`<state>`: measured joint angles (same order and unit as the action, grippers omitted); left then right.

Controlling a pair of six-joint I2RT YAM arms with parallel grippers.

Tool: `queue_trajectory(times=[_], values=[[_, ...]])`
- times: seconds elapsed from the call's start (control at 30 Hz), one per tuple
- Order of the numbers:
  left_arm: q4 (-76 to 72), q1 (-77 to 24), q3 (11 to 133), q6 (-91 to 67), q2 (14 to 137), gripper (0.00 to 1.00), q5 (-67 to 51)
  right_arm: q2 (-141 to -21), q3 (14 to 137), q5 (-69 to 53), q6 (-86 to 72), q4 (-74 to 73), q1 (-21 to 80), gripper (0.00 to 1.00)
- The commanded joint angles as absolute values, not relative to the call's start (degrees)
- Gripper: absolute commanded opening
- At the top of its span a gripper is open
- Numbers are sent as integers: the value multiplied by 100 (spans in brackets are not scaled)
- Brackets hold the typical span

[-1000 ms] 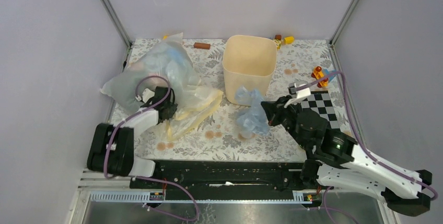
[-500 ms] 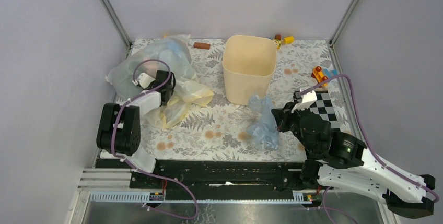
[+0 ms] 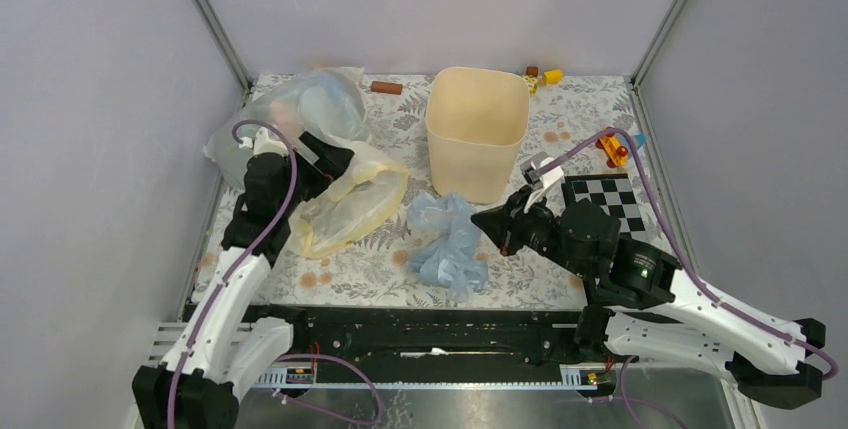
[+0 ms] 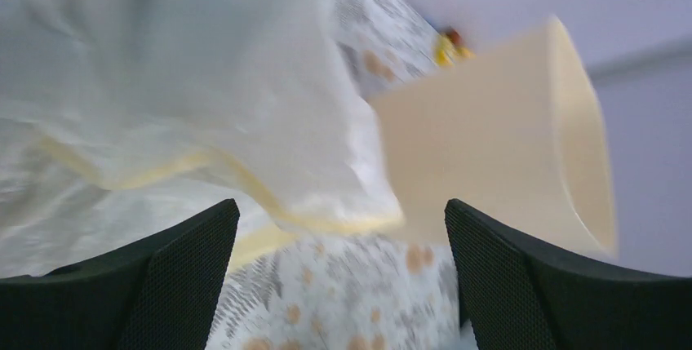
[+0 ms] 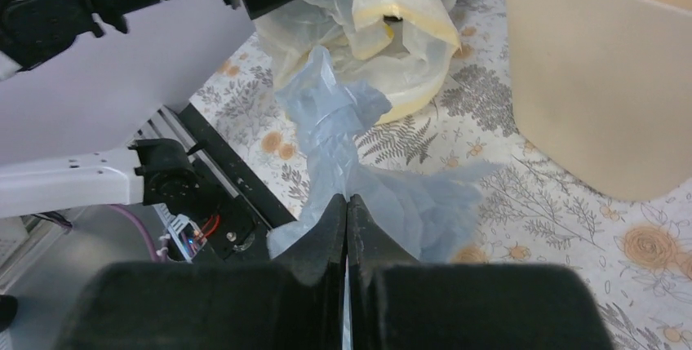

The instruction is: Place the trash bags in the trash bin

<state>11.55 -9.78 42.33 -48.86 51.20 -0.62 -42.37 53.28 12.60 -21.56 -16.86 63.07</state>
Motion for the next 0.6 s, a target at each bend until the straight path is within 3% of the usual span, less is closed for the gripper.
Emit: queue_trajectory(times=[0.0, 0.1, 0.23, 0.57], values=[[381, -1104, 3774, -4345, 4731, 99, -2629, -4358, 4851, 1802, -2145, -1459, 6319, 0], [-461, -1460, 3133, -4727, 4465, 99, -3184, -4487, 4429, 2116, -2200, -1450, 6319, 0], [-1062, -2280, 2489, -4932, 4186, 99, -3020, -4736, 4083, 2004, -2256, -1544, 6319, 0], [-1054, -3598, 2581, -4244, 4841, 99, -2562, -5077, 3943, 1319, -2287, -1541, 6318, 0]])
